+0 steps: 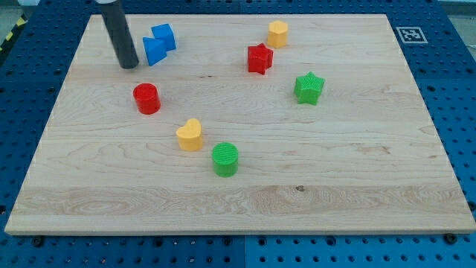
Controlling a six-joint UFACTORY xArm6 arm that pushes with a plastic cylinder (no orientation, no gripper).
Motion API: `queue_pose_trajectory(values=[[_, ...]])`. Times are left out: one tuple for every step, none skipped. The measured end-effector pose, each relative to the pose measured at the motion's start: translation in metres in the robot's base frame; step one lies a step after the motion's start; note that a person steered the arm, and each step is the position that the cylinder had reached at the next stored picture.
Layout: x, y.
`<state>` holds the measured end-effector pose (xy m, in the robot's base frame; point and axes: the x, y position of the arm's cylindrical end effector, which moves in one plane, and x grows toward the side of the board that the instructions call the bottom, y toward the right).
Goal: Separate both the blue blocks from each other
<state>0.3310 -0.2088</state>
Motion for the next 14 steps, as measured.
queue_pose_trajectory(values=[[-0.006,-0.047],[-0.041,-0.045],[-0.059,-0.025],[-0.050,0.008],[-0.033,0.035],[-0.027,0.067],[-0.027,0.084],[-0.027,0.095],[-0.032,0.094],[-0.046,0.092],[-0.058,0.073],[-0.061,0.042],[-0.061,0.025],[-0.061,0.034]])
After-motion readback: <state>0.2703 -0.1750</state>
